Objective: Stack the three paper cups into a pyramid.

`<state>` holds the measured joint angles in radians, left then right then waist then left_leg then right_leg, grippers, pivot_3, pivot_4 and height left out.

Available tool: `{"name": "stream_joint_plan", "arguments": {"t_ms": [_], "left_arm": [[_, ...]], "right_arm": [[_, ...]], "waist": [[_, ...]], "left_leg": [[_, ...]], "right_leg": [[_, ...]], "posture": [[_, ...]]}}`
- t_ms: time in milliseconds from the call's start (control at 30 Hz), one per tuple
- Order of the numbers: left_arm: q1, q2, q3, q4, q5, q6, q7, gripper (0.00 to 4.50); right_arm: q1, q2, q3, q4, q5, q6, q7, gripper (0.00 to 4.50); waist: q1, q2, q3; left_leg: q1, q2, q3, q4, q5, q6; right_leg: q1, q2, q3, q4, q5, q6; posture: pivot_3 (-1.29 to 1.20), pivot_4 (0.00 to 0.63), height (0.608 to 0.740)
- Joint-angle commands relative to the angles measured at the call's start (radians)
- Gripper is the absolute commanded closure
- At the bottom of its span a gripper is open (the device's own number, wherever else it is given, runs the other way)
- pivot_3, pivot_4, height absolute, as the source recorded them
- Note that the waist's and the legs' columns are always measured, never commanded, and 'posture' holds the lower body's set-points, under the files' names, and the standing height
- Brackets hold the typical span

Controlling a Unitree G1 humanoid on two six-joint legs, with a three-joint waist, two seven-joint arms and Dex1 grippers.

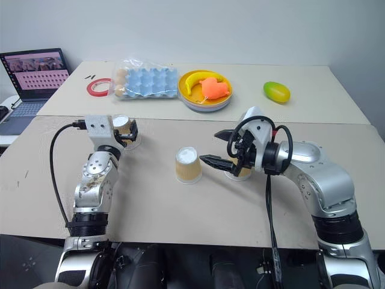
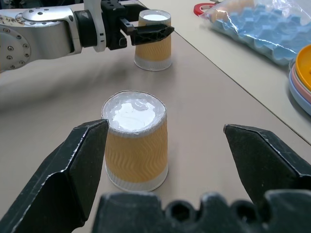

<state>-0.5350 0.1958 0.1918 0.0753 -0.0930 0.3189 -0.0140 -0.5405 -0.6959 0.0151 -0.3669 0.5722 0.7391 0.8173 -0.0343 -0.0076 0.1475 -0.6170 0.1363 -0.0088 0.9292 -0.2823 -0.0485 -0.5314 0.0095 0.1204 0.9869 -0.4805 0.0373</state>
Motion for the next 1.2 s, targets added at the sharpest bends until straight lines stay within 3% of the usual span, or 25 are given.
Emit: {"name": "stream_joint_plan", "arguments": {"t_ms": [33,67,167,267,467,667,900,1200], "left_arm": [[-0.025,0.007,0.010,-0.011,-0.018,-0.014,-0.010,0.04],[-0.023,0.006,0.011,-0.011,-0.023,-0.011,-0.012,0.04],[-0.017,0.004,0.010,-0.011,-0.033,-0.003,-0.017,0.73],[-0.015,0.009,0.004,-0.014,-0.037,0.007,-0.026,1.81],[-0.028,0.041,0.005,-0.036,-0.037,-0.023,-0.060,1.81],[0.027,0.203,-0.016,-0.218,-0.239,0.020,-0.453,1.81],[0.053,0.435,-0.014,-0.213,-0.369,0.156,-0.753,1.81],[0.113,0.487,-0.162,-0.244,-0.452,0.213,-1.035,1.81]], "right_arm": [[-0.006,-0.010,-0.031,-0.042,0.002,-0.005,-0.013,0.00],[-0.006,-0.011,-0.031,-0.042,0.003,-0.005,-0.014,0.00],[-0.004,-0.012,-0.032,-0.044,0.005,-0.004,-0.018,0.00],[-0.003,-0.013,-0.032,-0.043,0.004,-0.004,-0.021,0.00],[-0.005,-0.011,-0.026,-0.034,-0.004,-0.006,-0.028,0.00],[-0.005,-0.014,-0.020,-0.027,-0.012,0.000,-0.036,0.00],[0.003,-0.015,-0.028,-0.031,-0.014,0.004,-0.048,0.00],[0.010,-0.026,-0.037,-0.040,-0.018,0.013,-0.072,0.00]], "waist": [[-0.002,0.000,0.000],[-0.003,0.000,0.000],[-0.004,0.000,0.000],[-0.005,0.000,0.000],[-0.005,0.000,0.000],[-0.009,0.000,0.001],[-0.010,0.001,0.002],[-0.006,0.002,0.003]], "left_leg": [[0.000,0.000,0.000,0.000,0.000,0.000],[0.000,0.000,0.000,0.000,0.000,0.000],[0.000,0.000,0.000,0.000,0.000,0.000],[0.000,0.000,0.000,0.000,0.000,0.000],[0.000,0.000,0.000,0.000,0.000,0.000],[-0.001,0.000,0.000,-0.002,0.000,0.000],[0.000,0.001,0.000,-0.006,0.000,0.000],[-0.003,0.001,0.001,-0.006,0.000,0.000]], "right_leg": [[0.000,0.000,0.000,0.000,0.000,0.000],[0.000,0.000,0.000,0.000,0.000,0.000],[0.000,0.000,0.000,0.000,0.000,0.000],[0.000,0.000,0.000,0.000,0.000,0.000],[0.000,0.000,0.000,0.000,0.000,0.000],[-0.002,0.000,0.000,-0.001,0.000,0.000],[-0.003,0.000,0.000,-0.004,0.000,0.000],[-0.007,0.000,0.000,-0.005,0.000,0.000]], "posture": [[0.00,0.150,0.641],[0.00,0.150,0.641],[0.00,0.150,0.641],[0.00,0.150,0.641],[0.00,0.150,0.641],[0.00,0.150,0.641],[0.00,0.150,0.641],[0.00,0.150,0.641]]}}
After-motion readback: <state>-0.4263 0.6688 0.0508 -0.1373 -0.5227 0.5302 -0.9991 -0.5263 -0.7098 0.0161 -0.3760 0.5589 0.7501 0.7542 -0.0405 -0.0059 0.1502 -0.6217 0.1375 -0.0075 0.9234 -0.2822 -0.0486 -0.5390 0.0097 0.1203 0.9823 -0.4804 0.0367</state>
